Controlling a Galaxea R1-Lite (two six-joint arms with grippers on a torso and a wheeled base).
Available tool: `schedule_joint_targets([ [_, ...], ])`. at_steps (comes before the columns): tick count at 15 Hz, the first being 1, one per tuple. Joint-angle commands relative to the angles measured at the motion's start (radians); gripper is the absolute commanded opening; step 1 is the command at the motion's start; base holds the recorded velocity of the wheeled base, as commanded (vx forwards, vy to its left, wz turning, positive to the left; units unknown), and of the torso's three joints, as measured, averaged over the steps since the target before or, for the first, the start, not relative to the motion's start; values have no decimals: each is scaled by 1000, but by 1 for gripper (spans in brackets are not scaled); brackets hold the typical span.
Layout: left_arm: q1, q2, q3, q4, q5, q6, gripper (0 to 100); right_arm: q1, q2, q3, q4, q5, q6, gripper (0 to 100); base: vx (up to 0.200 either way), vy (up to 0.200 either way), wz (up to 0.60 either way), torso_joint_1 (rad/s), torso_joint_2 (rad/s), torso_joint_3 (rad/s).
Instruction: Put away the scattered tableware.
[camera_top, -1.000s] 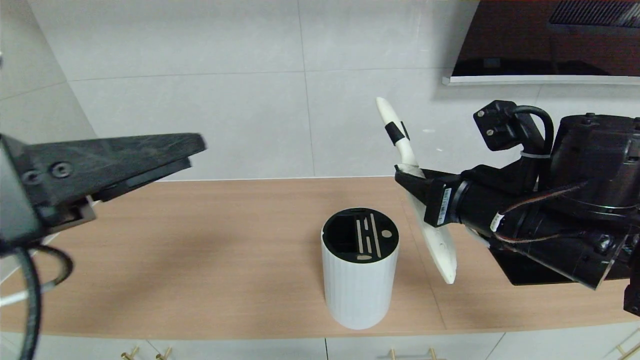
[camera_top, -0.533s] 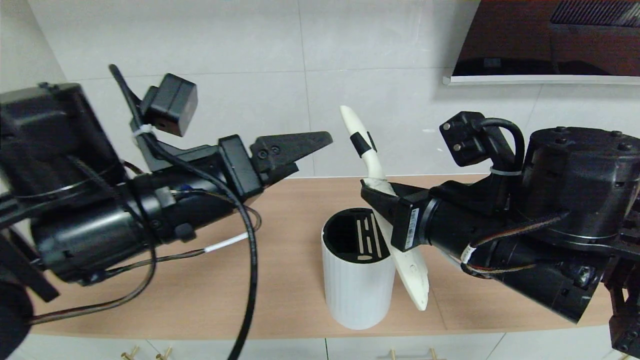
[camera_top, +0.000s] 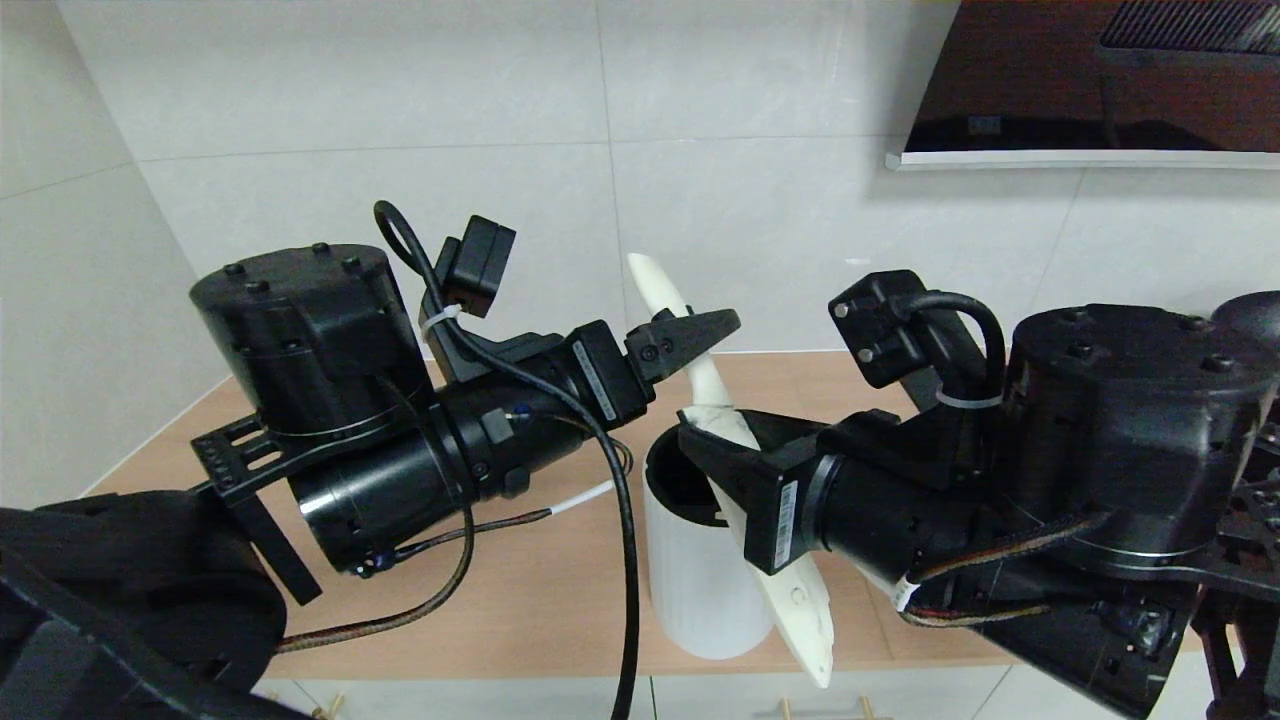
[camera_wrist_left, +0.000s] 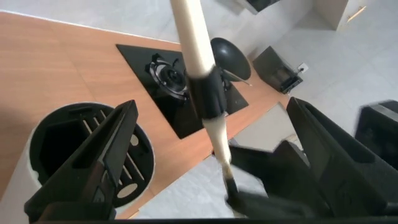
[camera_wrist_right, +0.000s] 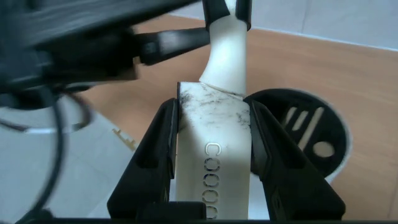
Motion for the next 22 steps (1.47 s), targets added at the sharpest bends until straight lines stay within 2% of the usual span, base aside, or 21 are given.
schedule_joint_targets([
  [1, -1, 5, -1, 0, 0, 0, 100, 8, 2, 4, 0, -1, 0, 0, 0, 0, 0, 0, 0, 0],
  [6, 2, 2, -5, 0, 2, 1, 100, 43, -6, 24, 0, -1, -1, 0, 0, 0, 0, 0, 0, 0],
  [14, 3, 8, -11, -8, 20, 3, 100, 47, -7, 36, 0, -1, -3, 0, 0, 0, 0, 0, 0, 0],
  [15, 3, 8, -11, -9, 20, 3, 0, 53, -9, 36, 0, -1, -3, 0, 0, 0, 0, 0, 0, 0],
  [22, 3, 17, -10, -9, 19, 3, 0, 65, -12, 41, 0, -5, -3, 0, 0, 0, 0, 0, 0, 0],
])
